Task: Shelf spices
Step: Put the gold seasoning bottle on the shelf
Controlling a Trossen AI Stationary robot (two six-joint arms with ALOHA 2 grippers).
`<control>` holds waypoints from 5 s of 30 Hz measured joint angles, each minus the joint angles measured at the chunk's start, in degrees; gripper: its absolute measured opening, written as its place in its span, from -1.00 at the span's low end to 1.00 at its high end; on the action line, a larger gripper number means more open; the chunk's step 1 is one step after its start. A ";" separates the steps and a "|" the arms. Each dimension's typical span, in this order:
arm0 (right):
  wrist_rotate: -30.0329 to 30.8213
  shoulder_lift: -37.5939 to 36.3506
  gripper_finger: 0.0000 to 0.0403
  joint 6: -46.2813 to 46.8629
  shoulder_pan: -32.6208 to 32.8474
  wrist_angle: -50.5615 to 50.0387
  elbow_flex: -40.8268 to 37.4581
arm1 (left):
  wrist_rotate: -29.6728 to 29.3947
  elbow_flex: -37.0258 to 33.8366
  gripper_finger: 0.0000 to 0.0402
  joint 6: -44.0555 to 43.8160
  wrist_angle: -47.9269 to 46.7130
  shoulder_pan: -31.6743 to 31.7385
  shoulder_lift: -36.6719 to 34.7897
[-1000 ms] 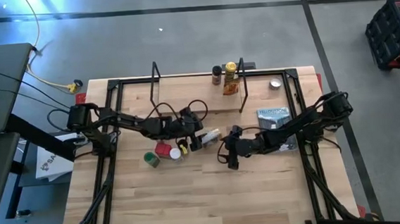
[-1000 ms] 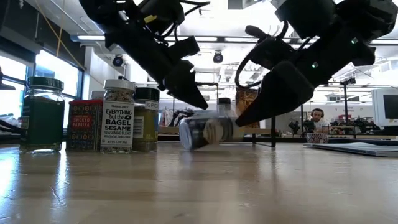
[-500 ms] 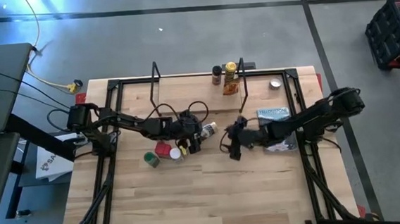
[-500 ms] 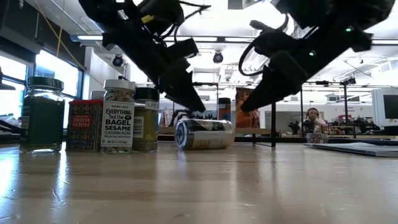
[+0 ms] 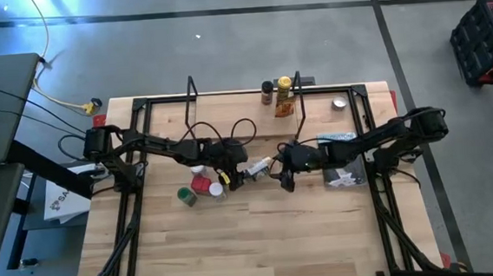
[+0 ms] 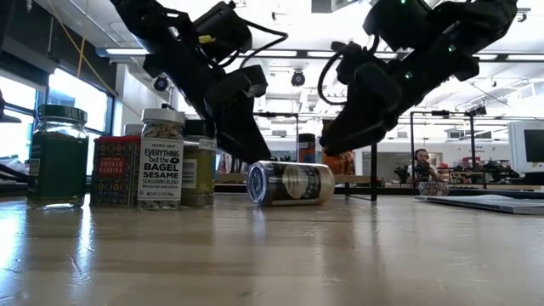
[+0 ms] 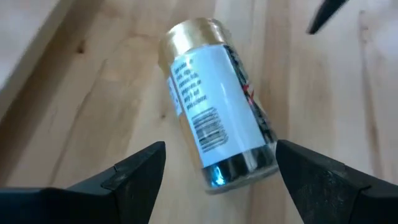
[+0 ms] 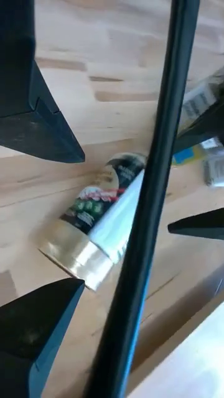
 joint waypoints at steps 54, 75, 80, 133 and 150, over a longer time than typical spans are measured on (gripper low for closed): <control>25.40 0.11 0.55 18.52 22.73 -32.14 6.93 | -7.40 41.97 0.44 -1.40 -39.21 -1.94 29.81; 26.09 0.11 0.55 18.73 22.81 -31.41 6.91 | -28.69 33.57 0.32 2.26 -29.20 -2.03 6.02; 27.36 0.11 0.55 18.65 23.38 -30.54 6.91 | -30.31 17.42 0.32 3.03 -7.44 4.11 -4.51; 27.35 0.11 0.55 18.06 21.79 -29.64 6.91 | -28.74 -4.50 0.31 10.07 54.87 17.31 14.81; 23.94 -0.59 0.55 -9.22 7.37 -11.27 15.85 | -30.24 -9.78 0.31 25.98 75.15 8.37 14.78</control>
